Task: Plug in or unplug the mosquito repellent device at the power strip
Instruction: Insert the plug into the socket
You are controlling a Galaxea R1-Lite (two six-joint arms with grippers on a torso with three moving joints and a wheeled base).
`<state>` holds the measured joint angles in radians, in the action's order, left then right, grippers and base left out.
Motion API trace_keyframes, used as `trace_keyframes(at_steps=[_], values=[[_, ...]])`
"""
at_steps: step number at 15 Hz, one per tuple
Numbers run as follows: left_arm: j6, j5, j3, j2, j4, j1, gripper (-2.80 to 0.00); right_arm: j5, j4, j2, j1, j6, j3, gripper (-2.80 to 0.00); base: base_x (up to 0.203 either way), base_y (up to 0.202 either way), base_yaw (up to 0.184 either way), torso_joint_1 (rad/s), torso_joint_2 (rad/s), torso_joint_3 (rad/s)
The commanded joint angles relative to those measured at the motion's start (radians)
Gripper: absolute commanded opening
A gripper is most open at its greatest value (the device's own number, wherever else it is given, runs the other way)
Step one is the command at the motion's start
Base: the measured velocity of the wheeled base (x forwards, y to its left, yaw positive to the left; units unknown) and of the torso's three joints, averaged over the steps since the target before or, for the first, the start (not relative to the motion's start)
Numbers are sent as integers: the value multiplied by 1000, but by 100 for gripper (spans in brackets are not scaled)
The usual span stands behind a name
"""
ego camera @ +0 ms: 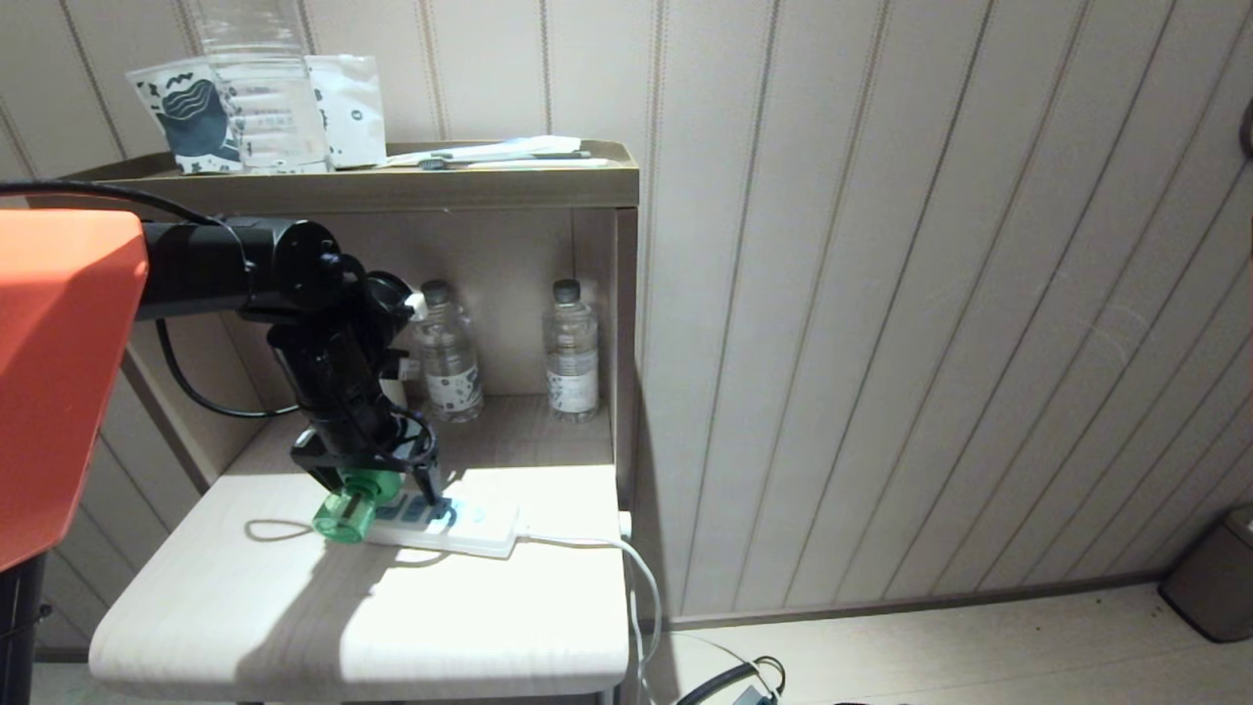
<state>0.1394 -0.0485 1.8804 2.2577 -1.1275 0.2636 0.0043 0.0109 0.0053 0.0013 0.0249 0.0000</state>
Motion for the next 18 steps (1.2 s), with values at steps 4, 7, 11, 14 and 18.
trace_keyframes(at_steps=[4,7,11,14,18], values=[[-6,-1,0,21,-12,0,0,0,0,1,0,0,0,-280,0,0,0,0,0,0],[-4,-1,0,16,-14,-1,0,0,0,1,0,1,0,-280,0,0,0,0,0,0],[-1,2,0,-20,-3,-1,0,0,0,1,0,0,0,-280,0,0,0,0,0,0],[-1,2,-1,-41,-7,-1,0,0,0,1,0,0,0,-280,0,0,0,0,0,0],[-1,1,-4,-66,-14,-1,0,0,0,1,0,1,0,-280,0,0,0,0,0,0]])
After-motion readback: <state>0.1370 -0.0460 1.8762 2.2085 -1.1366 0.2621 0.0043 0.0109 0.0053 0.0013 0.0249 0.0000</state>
